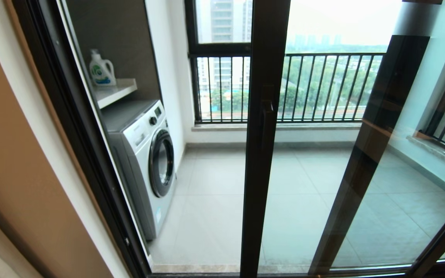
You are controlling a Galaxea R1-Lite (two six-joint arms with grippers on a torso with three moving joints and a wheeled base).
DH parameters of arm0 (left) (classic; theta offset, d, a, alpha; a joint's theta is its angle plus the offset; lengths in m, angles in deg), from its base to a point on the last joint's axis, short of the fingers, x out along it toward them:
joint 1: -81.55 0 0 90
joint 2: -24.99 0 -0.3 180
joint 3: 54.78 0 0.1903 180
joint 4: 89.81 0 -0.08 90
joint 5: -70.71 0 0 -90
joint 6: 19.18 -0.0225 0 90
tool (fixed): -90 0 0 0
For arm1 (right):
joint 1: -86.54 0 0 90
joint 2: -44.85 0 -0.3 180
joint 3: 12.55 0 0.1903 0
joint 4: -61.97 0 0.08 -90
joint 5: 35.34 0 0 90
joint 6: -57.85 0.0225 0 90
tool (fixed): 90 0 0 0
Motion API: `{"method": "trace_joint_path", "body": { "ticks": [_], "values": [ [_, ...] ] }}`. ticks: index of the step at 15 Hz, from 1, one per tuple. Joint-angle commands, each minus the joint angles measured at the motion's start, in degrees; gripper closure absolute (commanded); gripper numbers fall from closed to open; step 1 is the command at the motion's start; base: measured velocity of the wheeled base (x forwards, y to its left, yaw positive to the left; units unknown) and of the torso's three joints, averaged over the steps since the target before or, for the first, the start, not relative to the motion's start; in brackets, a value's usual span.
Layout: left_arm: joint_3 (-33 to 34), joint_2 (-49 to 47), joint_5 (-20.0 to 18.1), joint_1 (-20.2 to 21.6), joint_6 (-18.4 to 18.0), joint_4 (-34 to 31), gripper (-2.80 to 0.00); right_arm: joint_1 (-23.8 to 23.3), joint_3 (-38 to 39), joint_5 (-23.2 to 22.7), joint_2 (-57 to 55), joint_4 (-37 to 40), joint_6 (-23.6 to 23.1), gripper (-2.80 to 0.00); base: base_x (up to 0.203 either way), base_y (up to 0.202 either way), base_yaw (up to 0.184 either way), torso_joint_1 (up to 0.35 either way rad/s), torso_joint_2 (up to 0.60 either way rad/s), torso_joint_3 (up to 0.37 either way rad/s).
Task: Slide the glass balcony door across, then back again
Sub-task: Open the slid door
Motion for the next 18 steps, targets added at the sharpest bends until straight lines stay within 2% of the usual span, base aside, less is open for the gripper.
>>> {"method": "trace_joint_path", "body": {
  "ticks": [1,3,5,7,10,12,13,16,17,18],
  "values": [
    [0.0,-0.1,0.0,0.0,0.0,0.0,0.00,0.0,-6.8,-3.5,-13.6,-0.2,1.1,0.00,0.000,0.000,0.000,0.000,0.00,0.000],
    [0.0,-0.1,0.0,0.0,0.0,0.0,0.00,0.0,-15.2,-11.9,-21.8,-0.3,4.1,0.00,0.000,0.000,0.000,0.000,0.00,0.000],
    [0.0,-0.1,0.0,0.0,0.0,0.0,0.00,0.9,-19.3,-21.3,-27.1,-0.3,6.1,0.00,0.000,0.000,0.000,0.000,0.00,0.000],
    [0.0,-0.1,0.0,0.0,0.0,0.0,0.00,5.0,-20.9,-24.1,-31.1,-0.4,6.5,0.00,0.000,0.000,0.000,0.000,0.00,0.000],
    [0.0,-0.1,0.0,-0.1,0.0,0.0,0.00,11.7,-25.2,-24.4,-38.9,-0.8,6.9,0.00,0.000,0.000,0.000,0.000,0.00,0.000],
    [0.0,-0.1,0.0,0.0,0.0,0.0,0.00,17.9,-28.9,-22.6,-43.3,-1.5,7.1,0.00,0.000,0.000,0.000,0.000,0.00,0.000],
    [0.0,-0.1,0.0,-0.1,0.0,0.0,0.00,22.0,-30.2,-19.7,-44.8,-1.6,7.1,0.00,0.000,0.000,0.000,0.000,0.00,0.000],
    [0.0,-0.1,0.0,0.0,0.0,0.0,0.00,37.8,-34.4,-3.2,-52.2,-2.0,6.8,0.00,0.000,0.000,0.000,0.000,0.00,0.000],
    [0.0,-0.1,0.0,0.0,0.0,0.0,0.00,40.9,-36.8,0.2,-55.3,-2.5,6.8,0.00,0.000,0.000,0.000,0.000,0.00,0.000],
    [0.0,-0.1,0.0,0.0,0.0,0.0,0.00,42.1,-39.4,1.8,-58.0,-3.0,6.9,0.00,0.000,0.000,0.000,0.000,0.00,0.000]
  ]
}}
